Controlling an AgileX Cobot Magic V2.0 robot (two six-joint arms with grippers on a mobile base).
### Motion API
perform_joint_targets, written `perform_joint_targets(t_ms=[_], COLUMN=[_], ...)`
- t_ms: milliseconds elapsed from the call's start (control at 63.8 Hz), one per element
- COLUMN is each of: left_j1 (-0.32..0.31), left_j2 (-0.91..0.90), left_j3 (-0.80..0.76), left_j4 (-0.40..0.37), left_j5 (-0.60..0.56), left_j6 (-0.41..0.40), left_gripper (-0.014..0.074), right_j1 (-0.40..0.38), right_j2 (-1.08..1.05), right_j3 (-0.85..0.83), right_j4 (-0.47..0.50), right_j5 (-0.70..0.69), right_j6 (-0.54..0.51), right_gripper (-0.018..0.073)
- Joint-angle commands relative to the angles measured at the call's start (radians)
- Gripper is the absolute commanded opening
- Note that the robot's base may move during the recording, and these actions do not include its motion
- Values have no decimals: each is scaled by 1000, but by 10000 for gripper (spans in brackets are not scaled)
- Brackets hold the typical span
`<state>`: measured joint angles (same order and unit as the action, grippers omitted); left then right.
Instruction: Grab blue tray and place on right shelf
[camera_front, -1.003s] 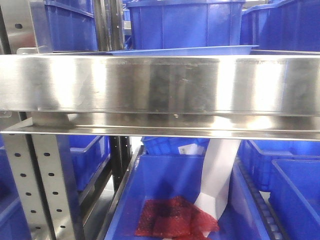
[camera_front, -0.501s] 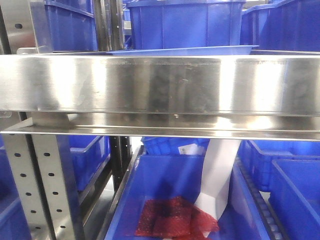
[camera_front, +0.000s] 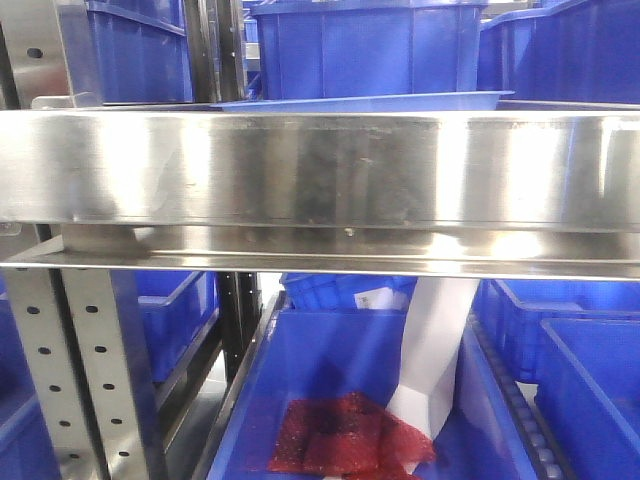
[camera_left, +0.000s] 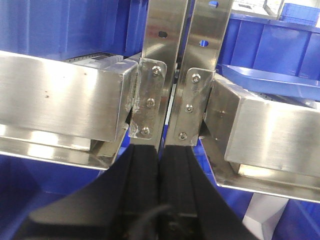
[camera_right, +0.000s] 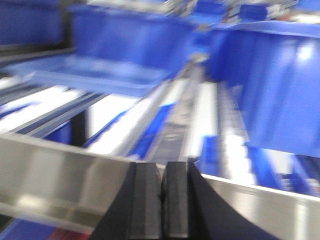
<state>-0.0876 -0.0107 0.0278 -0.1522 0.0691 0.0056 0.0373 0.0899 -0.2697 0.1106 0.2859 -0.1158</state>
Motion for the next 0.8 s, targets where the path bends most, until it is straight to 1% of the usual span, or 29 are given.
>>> perform_joint_targets(t_ms=[0, 16, 78, 172, 235, 282, 360, 783], left_j1=[3, 3, 3, 3, 3, 3, 3, 3], left_j2=[-15, -15, -15, -15, -15, -15, -13, -13], left_j3=[31, 31, 31, 31, 31, 31, 31, 31], left_j4=[-8, -8, -8, -8, -8, -8, -8, -8], left_j5=[-96, -96, -96, -96, -96, -96, -96, -96], left_j6=[4, 4, 4, 4, 4, 4, 4, 4], left_gripper=[-48, -48, -48, -48, -48, -48, -48, -48], right_j1=[-69, -84, -105, -106, -106, -106, -106, -106], right_j2=[-31, -43, -79, -123, -121, -121, -121, -121], right_j3=[45, 65, 131, 221, 277, 277, 277, 276], right_j4=[27, 27, 27, 27, 32, 32, 23, 24], right_j5=[-192, -209, -261, -340, -415, -380, -366, -360], right_j6=[-27, -27, -26, -23, 8, 24, 24, 26], right_gripper=[57, 57, 57, 57, 57, 57, 57, 57])
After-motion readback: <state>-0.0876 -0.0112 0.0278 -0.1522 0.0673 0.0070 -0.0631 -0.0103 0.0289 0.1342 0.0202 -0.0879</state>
